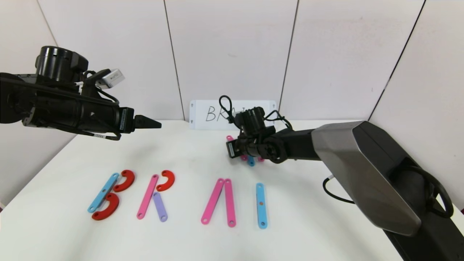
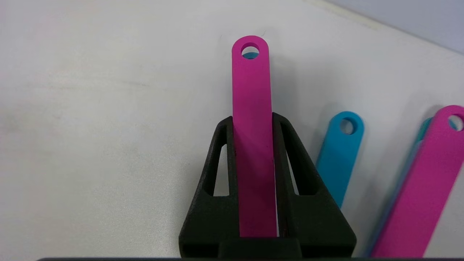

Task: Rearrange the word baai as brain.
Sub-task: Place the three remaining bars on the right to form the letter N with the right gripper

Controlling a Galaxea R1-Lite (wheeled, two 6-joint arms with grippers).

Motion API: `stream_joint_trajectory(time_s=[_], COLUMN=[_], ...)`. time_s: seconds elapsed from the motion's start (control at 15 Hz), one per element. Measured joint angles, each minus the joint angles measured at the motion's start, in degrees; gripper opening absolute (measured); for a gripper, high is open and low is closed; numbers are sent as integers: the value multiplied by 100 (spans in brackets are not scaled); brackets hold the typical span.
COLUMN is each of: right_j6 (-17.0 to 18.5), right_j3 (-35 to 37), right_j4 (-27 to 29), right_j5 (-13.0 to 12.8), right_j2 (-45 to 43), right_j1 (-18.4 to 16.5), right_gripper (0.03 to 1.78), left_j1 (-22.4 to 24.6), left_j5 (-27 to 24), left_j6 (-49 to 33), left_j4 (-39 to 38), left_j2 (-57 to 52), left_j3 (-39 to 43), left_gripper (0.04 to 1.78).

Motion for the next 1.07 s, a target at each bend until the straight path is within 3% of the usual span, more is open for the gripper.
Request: stream_joint_trajectory(time_s=[0.6, 0.93, 1.07], right_j6=[491, 519, 530], right_j3=[226, 1397, 2048], right_j4=[82, 28, 6], right_j5=[0, -50, -247], right_j2=[-1001, -1950, -2356], right_j1=[-132, -190, -215], right_gripper=[30, 30, 30], left_j1=[27, 22, 16], left_j5=[5, 5, 5], left_j6=[-1, -1, -1], left_j4=[-9, -4, 0], left_j2=[20, 54, 56], left_j3=[-34, -37, -23], left_gripper=[173, 173, 173])
